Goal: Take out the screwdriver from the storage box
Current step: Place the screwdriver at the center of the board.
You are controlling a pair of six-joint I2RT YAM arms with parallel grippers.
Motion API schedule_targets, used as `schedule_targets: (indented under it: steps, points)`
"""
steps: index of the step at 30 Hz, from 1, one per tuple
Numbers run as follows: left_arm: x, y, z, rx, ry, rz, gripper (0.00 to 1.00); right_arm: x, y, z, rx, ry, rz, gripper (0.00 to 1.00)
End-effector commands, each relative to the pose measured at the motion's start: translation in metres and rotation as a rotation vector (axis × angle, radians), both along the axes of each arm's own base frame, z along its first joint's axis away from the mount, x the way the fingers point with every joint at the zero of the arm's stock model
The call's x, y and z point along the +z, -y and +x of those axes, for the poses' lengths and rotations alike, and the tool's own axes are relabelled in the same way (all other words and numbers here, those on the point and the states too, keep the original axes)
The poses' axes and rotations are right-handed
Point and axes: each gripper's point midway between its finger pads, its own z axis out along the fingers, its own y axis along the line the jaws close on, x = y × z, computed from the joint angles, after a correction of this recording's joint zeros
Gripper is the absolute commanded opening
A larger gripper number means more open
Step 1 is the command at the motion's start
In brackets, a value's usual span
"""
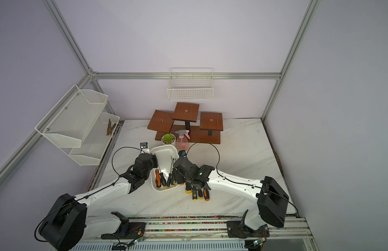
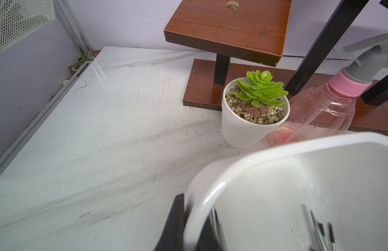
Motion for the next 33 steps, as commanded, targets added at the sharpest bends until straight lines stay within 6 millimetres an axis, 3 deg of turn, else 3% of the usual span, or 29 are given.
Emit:
schedule_targets:
  steps: [1, 7, 16, 24, 33]
  points:
    - [0.025, 0.007, 0.009, -0.012, 0.074, -0.026, 0.0, -0.001, 0.038, -0.01, -0.059, 0.008, -0.08, 0.0]
    - [0.025, 0.007, 0.009, -0.015, 0.073, -0.027, 0.0, -0.008, 0.09, -0.024, -0.154, 0.009, -0.165, 0.0]
    - [0.024, 0.007, 0.009, -0.016, 0.071, -0.025, 0.0, -0.032, 0.132, -0.04, -0.231, -0.038, -0.191, 0.0]
    - [0.024, 0.008, 0.009, -0.019, 0.068, -0.024, 0.0, -0.051, 0.152, -0.041, -0.262, -0.083, -0.205, 0.0]
    - [0.023, 0.009, 0.01, -0.021, 0.066, -0.022, 0.0, -0.072, 0.155, -0.041, -0.252, -0.131, -0.217, 0.0]
